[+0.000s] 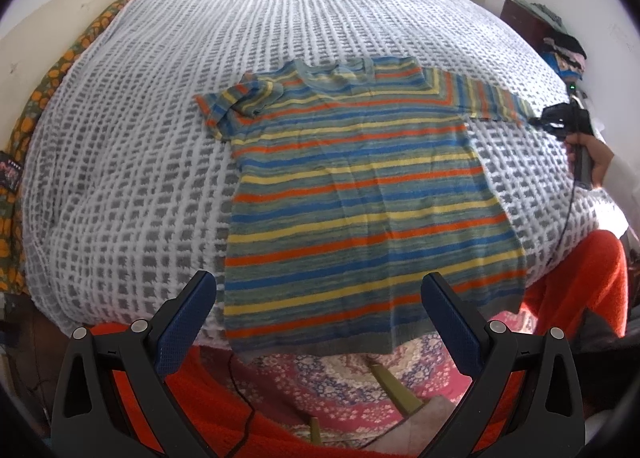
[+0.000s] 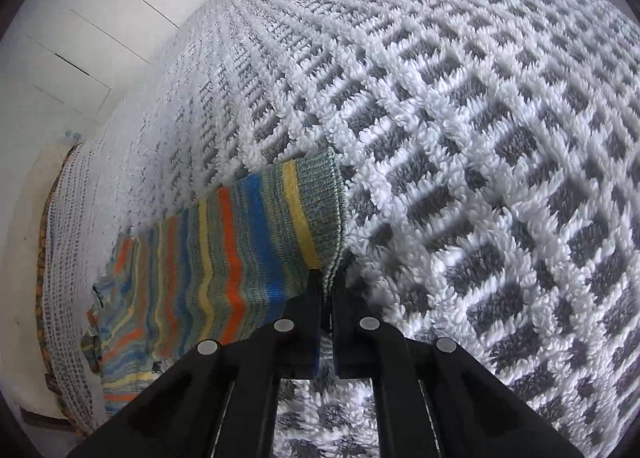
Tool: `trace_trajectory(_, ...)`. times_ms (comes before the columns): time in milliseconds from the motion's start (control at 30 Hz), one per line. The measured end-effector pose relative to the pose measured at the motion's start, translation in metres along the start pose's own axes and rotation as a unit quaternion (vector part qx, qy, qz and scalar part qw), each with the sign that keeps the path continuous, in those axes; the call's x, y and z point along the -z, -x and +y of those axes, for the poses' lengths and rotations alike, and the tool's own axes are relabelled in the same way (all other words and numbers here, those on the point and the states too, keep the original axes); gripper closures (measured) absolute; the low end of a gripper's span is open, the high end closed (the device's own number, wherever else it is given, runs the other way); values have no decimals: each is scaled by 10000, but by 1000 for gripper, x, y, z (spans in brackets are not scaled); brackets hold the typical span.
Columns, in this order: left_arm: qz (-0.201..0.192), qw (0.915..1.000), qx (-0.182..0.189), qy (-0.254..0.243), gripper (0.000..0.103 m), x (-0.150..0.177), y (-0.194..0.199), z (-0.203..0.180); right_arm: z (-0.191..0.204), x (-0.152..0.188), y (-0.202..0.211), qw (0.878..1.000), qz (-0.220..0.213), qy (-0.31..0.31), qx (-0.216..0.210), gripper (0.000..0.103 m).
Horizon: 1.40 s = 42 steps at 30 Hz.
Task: Fold small clothes
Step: 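Fold the held sleeve across the shirt body with the right gripper, then release, then grasp the other sleeve cuff with the left gripper and lift it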
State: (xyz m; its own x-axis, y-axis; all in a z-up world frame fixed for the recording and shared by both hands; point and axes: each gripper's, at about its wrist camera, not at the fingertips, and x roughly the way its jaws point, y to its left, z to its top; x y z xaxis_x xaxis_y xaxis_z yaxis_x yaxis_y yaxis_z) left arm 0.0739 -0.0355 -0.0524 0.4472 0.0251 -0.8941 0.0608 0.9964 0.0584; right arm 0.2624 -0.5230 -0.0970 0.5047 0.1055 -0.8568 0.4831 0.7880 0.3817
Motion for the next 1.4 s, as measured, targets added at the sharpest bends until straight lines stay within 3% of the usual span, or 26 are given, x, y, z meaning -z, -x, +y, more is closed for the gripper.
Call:
trace_trajectory(100,-182,9986,-399,296,1,-22,-21,44,18,11,15,9985,-384,276,259,54)
trace_trajectory(167,-432,9961,-432,628,1,-47,-35,81,31,29,38,9961,-675,540,186,43)
trace_trajectory(233,-735,9929,-425,829,1,-84,-54,114,43,51,57,9937,-808,768,-60,42)
trace_trajectory(333,-895,9954,-241,242,2,-144,-101,126,46,85,77,9926,-732,823,-502,38)
trace_trajectory(400,-747,9941,-496,-617,3,-180,-144,111,47,107,83,9929,-643,740,-679,38)
trace_trajectory(467,-638,9807,-890,-1622,5,-200,-179,86,49,130,84,9933,-555,614,-812,38)
trace_trajectory(533,-526,9543,-1242,-2666,5,-209,-217,58,52,147,81,9935,-437,459,-949,38)
trace_trajectory(567,-504,9434,-1411,-2959,5,-211,-231,48,52,153,80,9935,-386,402,-993,38)
trace_trajectory(633,-437,9326,-1742,-3131,10,-218,-257,40,58,165,78,9935,-338,335,-1035,38)
trace_trajectory(667,-378,9354,-1828,-3004,22,-225,-266,43,61,171,77,9935,-301,350,-1044,38)
trace_trajectory(700,-261,9447,-1860,-2688,69,-233,-272,52,66,175,76,9934,-247,393,-1047,38)
trace_trajectory(733,-64,9631,-1708,-2077,97,-241,-273,70,71,179,75,9932,-207,458,-1047,38)
trace_trajectory(800,-218,9889,-1334,-615,102,-244,-255,118,80,185,75,9922,-178,612,-1071,38)
trace_trajectory(833,-350,9912,-1267,186,102,-237,-241,149,84,187,76,9914,-184,693,-1091,38)
trace_trajectory(867,-416,9880,-1173,918,102,-224,-228,178,88,188,78,9907,-210,761,-1110,38)
trace_trajectory(933,-444,9612,-897,2569,100,-175,-205,245,93,193,81,9892,-268,852,-1158,38)
trace_trajectory(1000,-251,9299,-888,3561,97,-123,-200,287,95,195,80,9887,-255,848,-1207,38)
trace_trajectory(1033,-46,9153,-948,3914,88,-97,-202,306,96,197,77,9886,-209,828,-1242,38)
trace_trajectory(1067,82,9107,-961,4016,85,-84,-204,314,98,198,73,9885,-159,811,-1264,38)
trace_trajectory(1100,215,9133,-971,3949,83,-74,-207,319,99,199,70,9885,-106,790,-1288,38)
trace_trajectory(1167,189,9350,-890,3428,81,-81,-206,307,102,201,67,9882,-6,747,-1339,38)
trace_trajectory(1200,112,9545,-737,2887,66,-96,-205,291,104,203,66,9880,16,740,-1354,38)
trace_trajectory(1233,63,9712,-599,2306,39,-113,-205,271,106,204,67,9877,18,748,-1371,38)
trace_trajectory(1300,-45,9939,-478,994,13,-150,-207,222,110,207,69,9873,14,777,-1384,37)
trace_trajectory(1333,-193,9977,-558,332,8,-167,-207,195,111,209,69,9872,23,768,-1396,37)
trace_trajectory(1400,-386,9931,-735,-828,8,-196,-213,147,113,212,70,9870,26,728,-1435,36)
